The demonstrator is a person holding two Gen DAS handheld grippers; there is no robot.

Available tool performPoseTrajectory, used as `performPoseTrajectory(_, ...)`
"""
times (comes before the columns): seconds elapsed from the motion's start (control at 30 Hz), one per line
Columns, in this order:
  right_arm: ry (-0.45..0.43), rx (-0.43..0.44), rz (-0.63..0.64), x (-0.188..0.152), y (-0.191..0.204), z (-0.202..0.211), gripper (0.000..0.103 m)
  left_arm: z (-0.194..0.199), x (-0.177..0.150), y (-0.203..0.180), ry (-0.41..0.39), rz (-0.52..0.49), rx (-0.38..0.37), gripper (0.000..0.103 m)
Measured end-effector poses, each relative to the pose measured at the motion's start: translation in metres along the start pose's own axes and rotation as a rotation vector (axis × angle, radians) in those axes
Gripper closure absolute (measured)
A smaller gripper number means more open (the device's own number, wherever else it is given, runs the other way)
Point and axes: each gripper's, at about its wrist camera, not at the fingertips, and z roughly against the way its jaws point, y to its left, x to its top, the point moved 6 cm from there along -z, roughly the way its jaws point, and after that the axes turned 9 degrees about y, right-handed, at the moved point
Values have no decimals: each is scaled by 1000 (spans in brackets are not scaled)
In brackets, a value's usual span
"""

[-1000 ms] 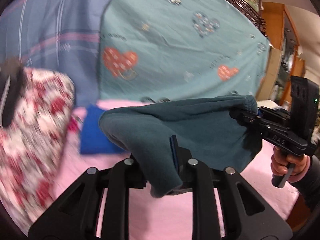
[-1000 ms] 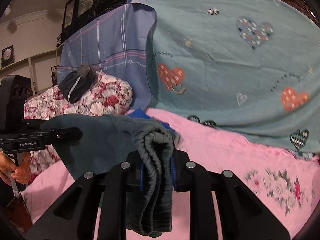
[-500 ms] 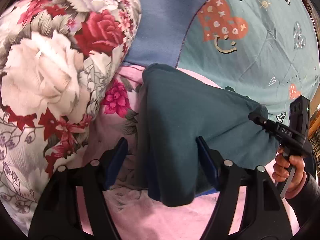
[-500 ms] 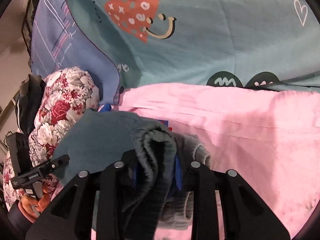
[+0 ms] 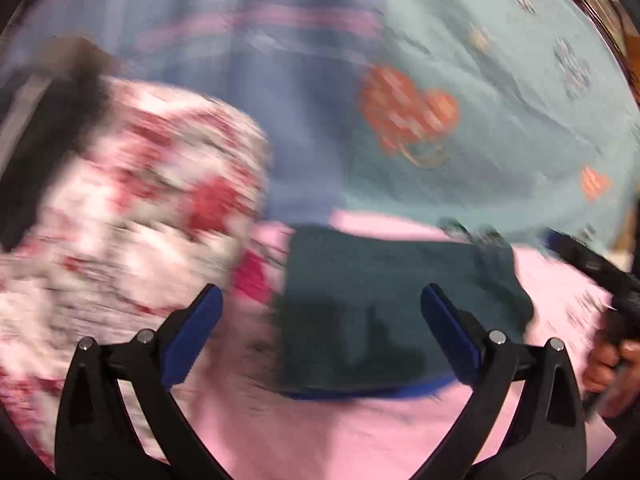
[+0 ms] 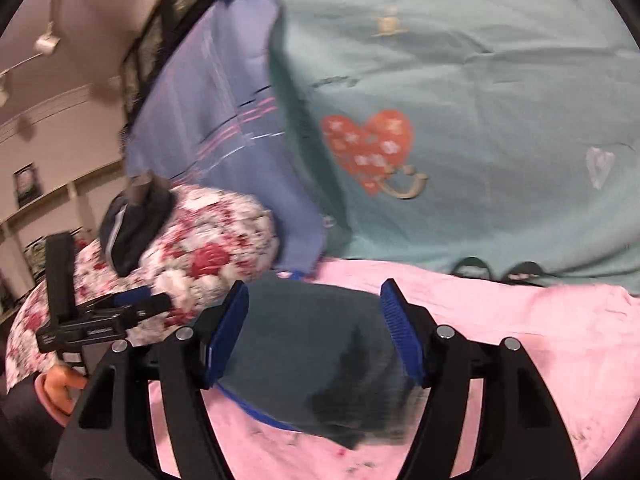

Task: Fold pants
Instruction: 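Lift the folded pants with both tools and carry them onto the clothes stack, then release the pants on the stack and withdraw both tools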

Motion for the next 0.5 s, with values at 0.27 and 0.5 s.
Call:
performPoseTrajectory(0.27, 182, -150, -276, -43, -62, -34, 36, -59, -46, -1, 244, 99, 38, 2)
performPoseTrajectory(0.5, 40, -379, -146, -38, 15, 53, 8, 35, -34, -38, 94, 36, 184, 2)
